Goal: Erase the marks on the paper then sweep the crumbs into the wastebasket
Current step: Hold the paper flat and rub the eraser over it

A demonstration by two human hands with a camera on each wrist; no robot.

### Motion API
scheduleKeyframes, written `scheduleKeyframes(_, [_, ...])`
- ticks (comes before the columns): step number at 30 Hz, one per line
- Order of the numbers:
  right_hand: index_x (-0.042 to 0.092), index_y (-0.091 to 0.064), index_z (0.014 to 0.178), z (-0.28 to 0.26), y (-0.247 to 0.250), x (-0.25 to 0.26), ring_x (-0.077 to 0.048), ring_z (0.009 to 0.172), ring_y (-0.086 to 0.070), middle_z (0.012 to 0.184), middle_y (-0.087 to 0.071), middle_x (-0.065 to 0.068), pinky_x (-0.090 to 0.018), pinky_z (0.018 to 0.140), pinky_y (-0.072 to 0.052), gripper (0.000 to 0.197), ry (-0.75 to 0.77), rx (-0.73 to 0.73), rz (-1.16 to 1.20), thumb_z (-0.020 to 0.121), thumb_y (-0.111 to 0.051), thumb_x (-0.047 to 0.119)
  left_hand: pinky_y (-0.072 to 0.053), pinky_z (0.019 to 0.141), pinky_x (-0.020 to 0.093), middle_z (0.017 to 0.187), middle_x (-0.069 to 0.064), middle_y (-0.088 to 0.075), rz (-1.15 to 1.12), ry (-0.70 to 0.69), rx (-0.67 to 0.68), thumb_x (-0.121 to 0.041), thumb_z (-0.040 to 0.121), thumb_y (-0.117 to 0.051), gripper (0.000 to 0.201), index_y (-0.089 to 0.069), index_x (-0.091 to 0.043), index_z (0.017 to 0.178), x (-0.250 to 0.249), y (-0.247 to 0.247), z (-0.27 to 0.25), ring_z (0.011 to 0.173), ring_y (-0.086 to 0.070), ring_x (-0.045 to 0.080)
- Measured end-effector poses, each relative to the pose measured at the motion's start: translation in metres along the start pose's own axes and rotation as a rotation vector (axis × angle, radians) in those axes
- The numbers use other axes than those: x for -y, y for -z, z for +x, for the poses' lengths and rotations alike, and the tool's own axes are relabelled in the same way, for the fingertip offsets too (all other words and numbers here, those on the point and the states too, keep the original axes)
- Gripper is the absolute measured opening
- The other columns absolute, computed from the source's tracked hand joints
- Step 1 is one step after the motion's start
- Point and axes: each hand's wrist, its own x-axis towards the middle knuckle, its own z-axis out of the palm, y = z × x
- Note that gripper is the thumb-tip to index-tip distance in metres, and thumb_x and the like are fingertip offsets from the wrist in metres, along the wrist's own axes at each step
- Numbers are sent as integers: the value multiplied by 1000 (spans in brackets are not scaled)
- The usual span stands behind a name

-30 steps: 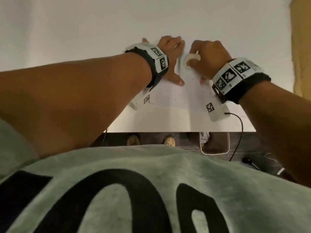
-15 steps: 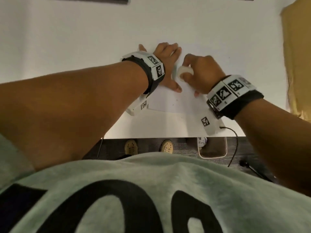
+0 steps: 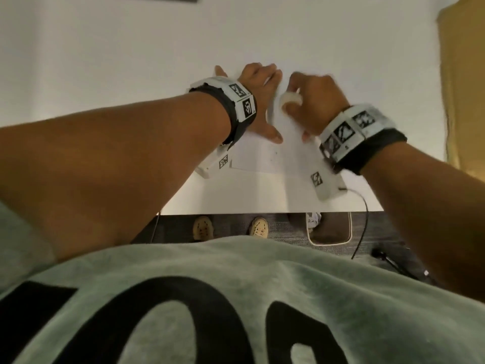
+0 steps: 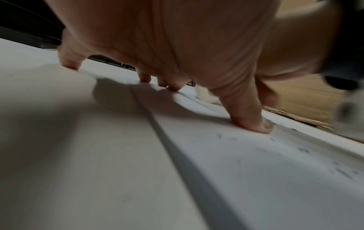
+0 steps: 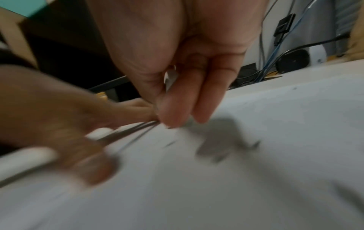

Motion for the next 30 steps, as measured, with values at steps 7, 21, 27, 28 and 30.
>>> scheduleKeyframes(7, [14,-58,104,12,7,-4,-32,59,-66,89,-68,-15,-39,55,-57,16,-56,-61,35,89,-52,20,-11,101,74,158,-5,4,-25,2,-1,-81,55,-61,130,3,-21,151,1,-3,1,145,4,22])
scheduleKeyframes(21, [19,-52,103,-3,-2,-27,-28,49,-64,78,-66,-12,-34,52,-55,16,-51,16,23,90,-53,27,-9,98,78,158,-9,8,-26,8,17,-83,55,-59,130,7,-23,150,2,-2,2,145,8,18])
scheduleKeyframes(27, [16,-49,105,-6,-3,-33,-31,51,-64,77,-66,-15,-40,54,-57,17,-40,16,29,89,-51,24,-8,102,72,158,-9,9,-29,11,12,-80,58,-62,129,8,-23,150,-1,0,0,145,9,18])
scheduleKeyframes(28, [17,-48,103,-8,-4,-38,-30,47,-64,72,-65,-13,-41,53,-58,15,-50,26,46,89,-50,24,-8,100,74,157,-10,10,-26,13,15,-82,56,-61,129,8,-24,150,-1,-1,0,145,9,17])
scheduleKeyframes(30, [17,-49,101,-5,4,-48,-29,42,-64,72,-66,-14,-41,51,-58,13,-116,-30,89,90,-51,24,-8,99,77,157,-12,12,-19,14,23,-84,55,-58,130,10,-26,149,1,-2,1,145,10,16])
